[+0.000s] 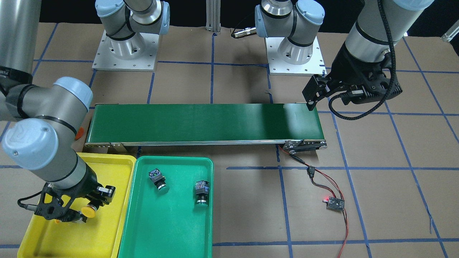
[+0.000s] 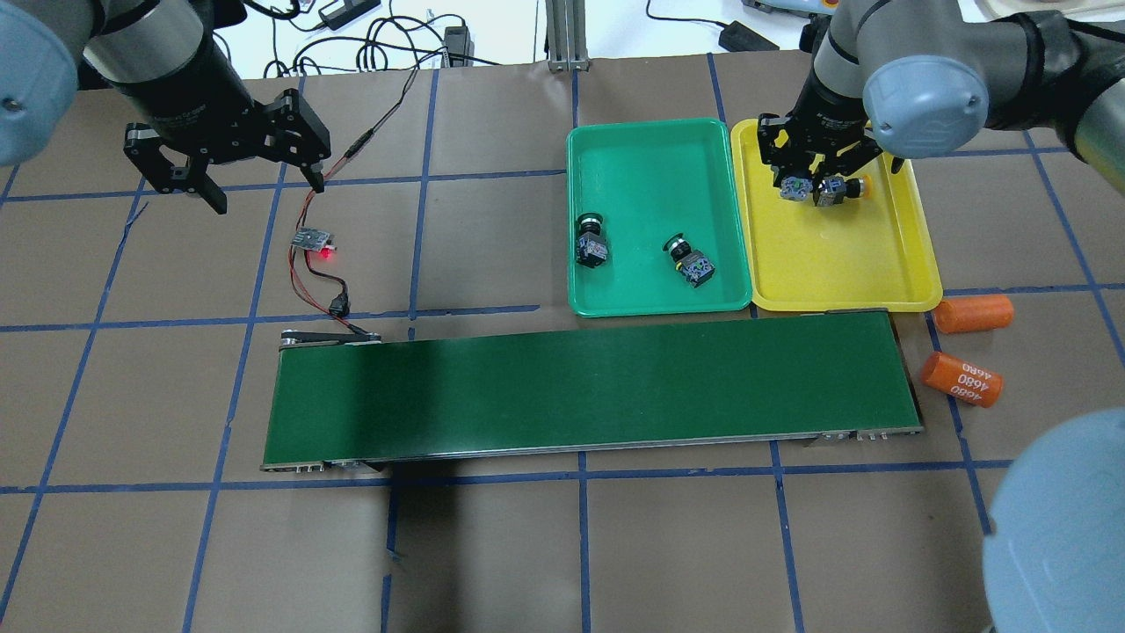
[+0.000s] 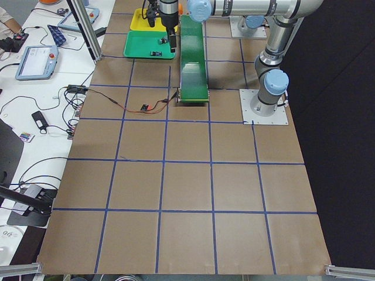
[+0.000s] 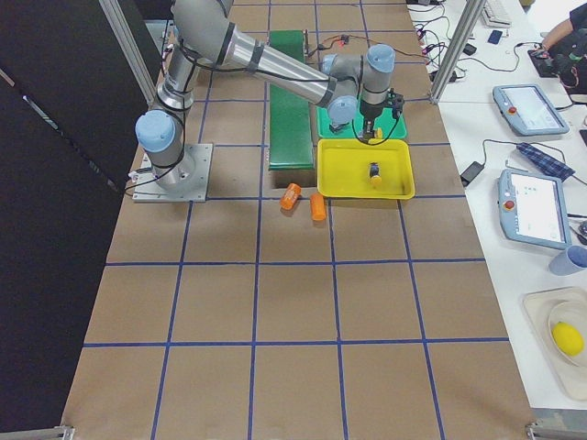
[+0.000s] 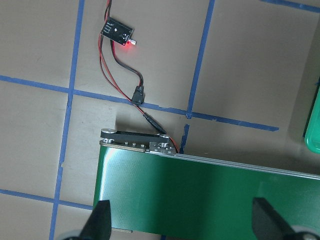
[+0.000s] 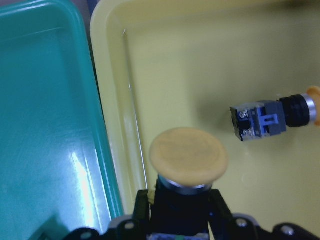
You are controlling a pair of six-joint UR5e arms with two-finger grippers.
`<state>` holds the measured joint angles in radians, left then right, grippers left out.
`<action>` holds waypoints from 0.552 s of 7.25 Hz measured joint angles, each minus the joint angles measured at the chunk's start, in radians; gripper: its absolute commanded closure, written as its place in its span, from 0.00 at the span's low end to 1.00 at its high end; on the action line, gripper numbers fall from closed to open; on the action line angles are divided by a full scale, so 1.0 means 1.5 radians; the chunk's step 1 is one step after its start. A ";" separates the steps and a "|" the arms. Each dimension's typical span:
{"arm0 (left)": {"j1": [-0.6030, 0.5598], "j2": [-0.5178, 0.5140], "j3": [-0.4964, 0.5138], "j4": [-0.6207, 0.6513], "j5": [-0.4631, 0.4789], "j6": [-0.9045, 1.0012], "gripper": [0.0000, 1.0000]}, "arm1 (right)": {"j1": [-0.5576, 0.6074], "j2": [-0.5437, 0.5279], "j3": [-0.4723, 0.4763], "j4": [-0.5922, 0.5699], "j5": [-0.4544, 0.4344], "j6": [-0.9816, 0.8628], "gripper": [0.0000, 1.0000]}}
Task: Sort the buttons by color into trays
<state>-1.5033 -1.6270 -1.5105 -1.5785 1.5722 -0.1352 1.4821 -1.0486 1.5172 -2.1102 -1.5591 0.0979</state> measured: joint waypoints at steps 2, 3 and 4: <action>0.000 0.000 0.000 0.000 0.000 0.000 0.00 | -0.003 -0.002 0.002 -0.003 -0.001 -0.003 0.00; 0.000 0.000 0.001 0.000 0.000 0.000 0.00 | -0.003 -0.034 0.005 0.031 0.002 -0.003 0.00; 0.000 0.000 0.001 0.000 0.000 0.000 0.00 | -0.002 -0.088 0.006 0.098 0.005 -0.003 0.00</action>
<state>-1.5033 -1.6265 -1.5095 -1.5785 1.5723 -0.1353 1.4795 -1.1801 1.5269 -1.9626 -1.5521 0.0934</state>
